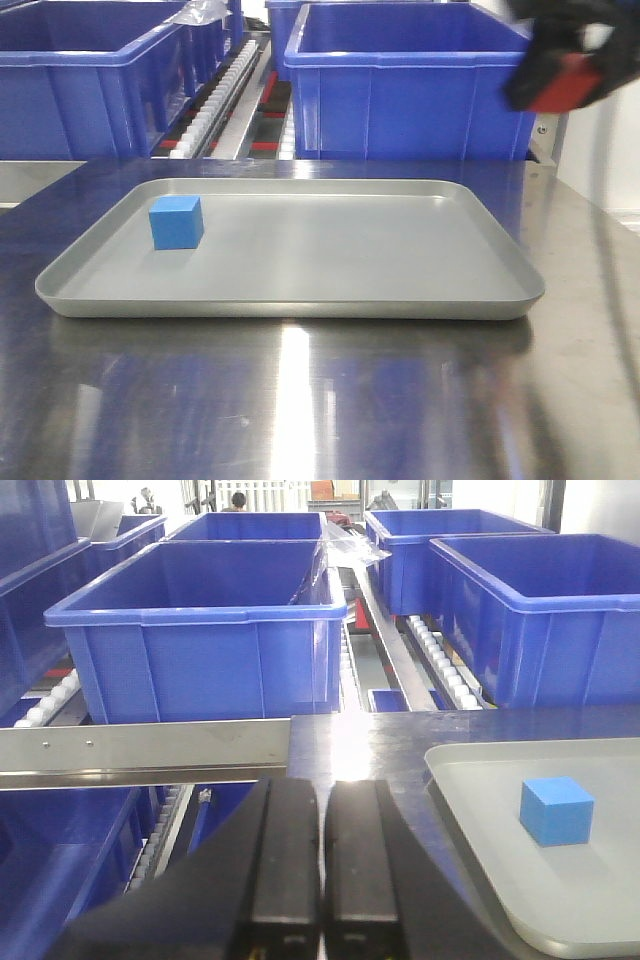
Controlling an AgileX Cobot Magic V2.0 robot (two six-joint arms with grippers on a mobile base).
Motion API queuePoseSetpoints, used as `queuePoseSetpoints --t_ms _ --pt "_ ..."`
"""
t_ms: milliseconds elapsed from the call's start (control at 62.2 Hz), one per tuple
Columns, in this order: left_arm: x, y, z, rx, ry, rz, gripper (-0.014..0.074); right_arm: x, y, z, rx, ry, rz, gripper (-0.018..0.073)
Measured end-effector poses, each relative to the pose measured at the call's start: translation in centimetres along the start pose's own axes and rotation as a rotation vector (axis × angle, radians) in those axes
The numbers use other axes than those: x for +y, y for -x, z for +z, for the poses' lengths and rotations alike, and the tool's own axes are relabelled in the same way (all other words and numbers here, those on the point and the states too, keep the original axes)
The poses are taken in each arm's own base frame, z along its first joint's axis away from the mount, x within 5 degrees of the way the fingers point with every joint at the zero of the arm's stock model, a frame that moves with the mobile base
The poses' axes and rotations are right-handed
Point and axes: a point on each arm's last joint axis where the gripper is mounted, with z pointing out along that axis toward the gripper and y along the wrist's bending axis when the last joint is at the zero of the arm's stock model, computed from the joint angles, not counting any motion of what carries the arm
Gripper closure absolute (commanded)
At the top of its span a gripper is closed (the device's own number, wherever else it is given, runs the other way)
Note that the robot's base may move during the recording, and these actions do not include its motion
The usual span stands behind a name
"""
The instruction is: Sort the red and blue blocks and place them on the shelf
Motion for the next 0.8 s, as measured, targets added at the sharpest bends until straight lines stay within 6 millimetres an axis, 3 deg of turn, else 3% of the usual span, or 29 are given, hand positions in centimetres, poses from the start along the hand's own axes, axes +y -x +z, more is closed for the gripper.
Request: queuePoseSetpoints --t_ms 161,515,804 --pt "0.0 0.0 0.0 0.0 0.0 0.0 0.0471 -1.7 -1.7 -3.6 -0.138 -0.068 0.035 0.0491" --pt "0.0 0.0 0.0 0.0 0.0 0.0 0.0471 -1.2 -7.1 -10.8 -0.404 -0.086 0.055 0.0491" --pt "0.0 0.0 0.0 0.0 0.0 0.0 0.0471 -0.9 -11.8 -13.7 -0.529 -0.084 0.064 0.0491"
